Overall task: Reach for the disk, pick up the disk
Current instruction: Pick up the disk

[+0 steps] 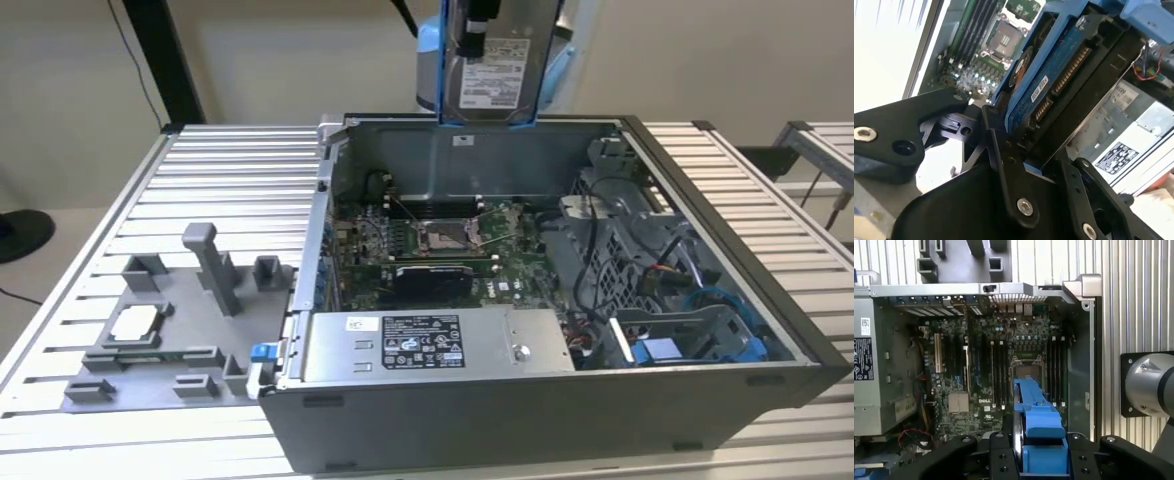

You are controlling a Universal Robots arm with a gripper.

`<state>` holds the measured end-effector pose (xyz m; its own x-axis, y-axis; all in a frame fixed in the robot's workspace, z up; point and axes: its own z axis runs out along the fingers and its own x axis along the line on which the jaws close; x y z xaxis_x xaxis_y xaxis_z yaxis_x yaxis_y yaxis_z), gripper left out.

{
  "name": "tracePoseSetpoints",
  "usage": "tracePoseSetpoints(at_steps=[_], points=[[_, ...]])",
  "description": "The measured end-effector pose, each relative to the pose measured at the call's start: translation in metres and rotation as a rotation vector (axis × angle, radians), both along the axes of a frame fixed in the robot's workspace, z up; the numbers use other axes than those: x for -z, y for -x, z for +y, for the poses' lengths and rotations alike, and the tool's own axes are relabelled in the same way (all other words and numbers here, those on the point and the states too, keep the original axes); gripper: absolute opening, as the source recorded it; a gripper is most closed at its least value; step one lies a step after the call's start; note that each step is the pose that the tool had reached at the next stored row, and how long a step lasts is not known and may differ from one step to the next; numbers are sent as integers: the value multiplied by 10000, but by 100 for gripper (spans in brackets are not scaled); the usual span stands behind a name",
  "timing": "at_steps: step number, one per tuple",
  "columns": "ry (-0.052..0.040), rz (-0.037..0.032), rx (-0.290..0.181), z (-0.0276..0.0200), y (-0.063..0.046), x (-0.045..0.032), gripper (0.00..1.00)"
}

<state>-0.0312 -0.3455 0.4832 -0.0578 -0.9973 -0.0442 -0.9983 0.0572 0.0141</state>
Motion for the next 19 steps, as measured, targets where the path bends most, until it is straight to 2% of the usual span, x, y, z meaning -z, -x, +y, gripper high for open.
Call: tracePoseSetpoints(at_steps=[19], points=[[0, 0, 0, 50, -798, 0, 0]])
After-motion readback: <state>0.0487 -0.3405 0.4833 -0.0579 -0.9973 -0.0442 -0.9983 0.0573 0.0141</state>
